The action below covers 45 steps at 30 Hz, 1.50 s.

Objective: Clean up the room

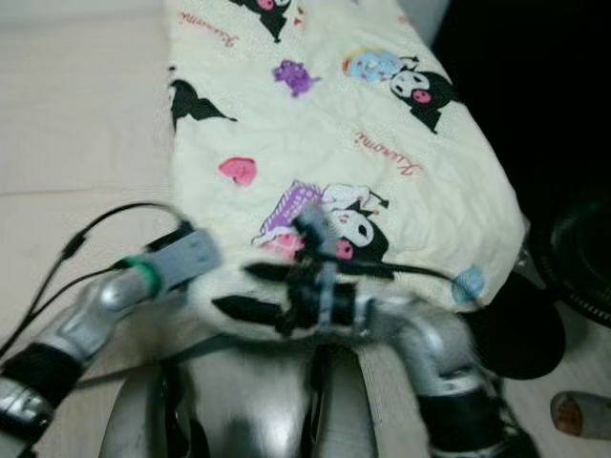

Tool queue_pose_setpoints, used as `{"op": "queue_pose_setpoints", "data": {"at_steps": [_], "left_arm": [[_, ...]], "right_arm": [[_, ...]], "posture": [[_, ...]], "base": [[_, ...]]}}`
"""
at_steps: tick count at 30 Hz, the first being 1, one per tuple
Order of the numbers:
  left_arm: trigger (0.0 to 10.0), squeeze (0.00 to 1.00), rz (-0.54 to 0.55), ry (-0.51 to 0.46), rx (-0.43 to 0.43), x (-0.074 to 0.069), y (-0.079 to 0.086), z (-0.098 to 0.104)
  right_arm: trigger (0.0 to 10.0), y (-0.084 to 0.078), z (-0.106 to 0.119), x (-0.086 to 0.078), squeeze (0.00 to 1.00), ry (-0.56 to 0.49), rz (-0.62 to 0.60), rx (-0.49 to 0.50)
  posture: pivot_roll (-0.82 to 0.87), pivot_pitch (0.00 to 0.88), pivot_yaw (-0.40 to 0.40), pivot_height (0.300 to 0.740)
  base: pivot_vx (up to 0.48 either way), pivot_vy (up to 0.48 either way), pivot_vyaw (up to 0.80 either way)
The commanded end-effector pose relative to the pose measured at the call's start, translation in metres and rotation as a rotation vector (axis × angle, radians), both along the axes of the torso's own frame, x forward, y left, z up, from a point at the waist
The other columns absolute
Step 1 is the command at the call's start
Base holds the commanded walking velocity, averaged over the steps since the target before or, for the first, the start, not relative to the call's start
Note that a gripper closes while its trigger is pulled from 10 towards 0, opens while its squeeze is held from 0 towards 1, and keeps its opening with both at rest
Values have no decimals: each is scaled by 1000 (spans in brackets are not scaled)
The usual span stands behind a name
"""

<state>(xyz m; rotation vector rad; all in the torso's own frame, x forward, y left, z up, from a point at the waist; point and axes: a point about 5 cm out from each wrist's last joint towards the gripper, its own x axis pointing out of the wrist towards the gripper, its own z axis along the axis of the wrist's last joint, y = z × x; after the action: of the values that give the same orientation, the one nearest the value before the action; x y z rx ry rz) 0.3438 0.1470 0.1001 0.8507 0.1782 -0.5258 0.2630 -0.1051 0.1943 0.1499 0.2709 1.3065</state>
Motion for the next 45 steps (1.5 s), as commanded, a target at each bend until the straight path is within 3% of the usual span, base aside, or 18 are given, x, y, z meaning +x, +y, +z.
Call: {"op": "queue_pose_setpoints", "data": {"at_steps": [1, 7, 9, 11, 13, 14, 18, 20, 23, 25, 26, 28, 32, 33, 35, 40, 43, 45], "left_arm": [[10000, 0, -17, 41, -4, -7, 0, -10], [10000, 0, -25, 54, -67, -9, -3, -11], [10000, 0, -20, 53, -293, -7, -13, 4], [10000, 0, -20, 53, -293, -7, -13, 4], [10000, 0, 19, 26, -496, -2, -12, 23], [10000, 0, 19, 26, -496, -2, -12, 23], [10000, 0, 23, -3, -699, 0, -9, 47], [10000, 0, -85, -32, -846, -5, -20, 74], [10000, 0, -154, -48, -874, -9, -28, 84], [10000, 0, -181, -74, -797, -12, -38, 81], [10000, 0, -190, -115, -658, -13, -48, 73], [10000, 0, -172, -140, -575, -11, -49, 67], [10000, 0, -164, -82, -607, -11, -36, 66], [10000, 0, -242, 6, -564, -21, -37, 58], [10000, 0, -264, 25, -547, -24, -38, 56], [10000, 0, -216, 81, -517, -27, -47, 34], [10000, 0, -61, 91, -328, -26, -53, -18], [10000, 0, -61, 91, -328, -26, -53, -18]], "right_arm": [[10000, -3, -5, -8, 0, 6, -15, -39], [10000, -13, -12, -3, 0, -5, -109, -55], [10000, -28, -15, 19, 0, -66, -324, -42], [10000, -28, -15, 19, 0, -66, -324, -42], [10000, -44, -10, 38, 0, -154, -551, -1], [10000, -44, -10, 38, 0, -154, -551, -1], [10000, -59, 5, 43, 0, -227, -721, 106], [10000, -74, 21, 38, 0, -274, -809, 239], [10000, -80, 26, 35, 0, -302, -845, 287], [10000, -85, 24, 34, 0, -300, -874, 290], [10000, -90, 17, 34, 0, -301, -930, 275], [10000, -93, 13, 34, 0, -305, -959, 254], [10000, -99, 7, 33, 0, -296, -1002, 248], [10000, -104, 1, 32, 0, -285, -1030, 235], [10000, -105, 0, 33, 0, -284, -1034, 232], [10000, -102, -3, 38, 0, -291, -1052, 211], [10000, -90, -3, 48, 0, -292, -1067, 227], [10000, -90, -3, 48, 0, -292, -1067, 227]], "posture": [[-29, 147, 49, 565], [-34, 146, 50, 565], [-33, 148, 52, 565], [-33, 148, 52, 565], [-30, 150, 57, 565], [-30, 150, 57, 565], [-27, 154, 60, 565], [-28, 156, 63, 565], [-28, 156, 63, 565], [-38, 158, 71, 565], [-45, 160, 75, 565], [-45, 160, 75, 565], [-51, 163, 77, 565], [-33, 165, 78, 565], [-33, 165, 78, 565], [-36, 165, 81, 565], [-43, 167, 75, 565], [-43, 167, 75, 565]], "base": [[0, 0, 0], [0, 0, 0], [0, 0, 0], [0, 0, 0], [0, 0, 0], [0, 0, 0], [0, 0, 0], [0, 0, 0], [0, 0, 0], [0, 0, 0], [0, 0, 0], [0, 0, 0], [0, 0, 0], [0, 0, 0], [0, 0, 0], [0, 0, 0], [0, 0, 0], [0, 0, 0]]}}
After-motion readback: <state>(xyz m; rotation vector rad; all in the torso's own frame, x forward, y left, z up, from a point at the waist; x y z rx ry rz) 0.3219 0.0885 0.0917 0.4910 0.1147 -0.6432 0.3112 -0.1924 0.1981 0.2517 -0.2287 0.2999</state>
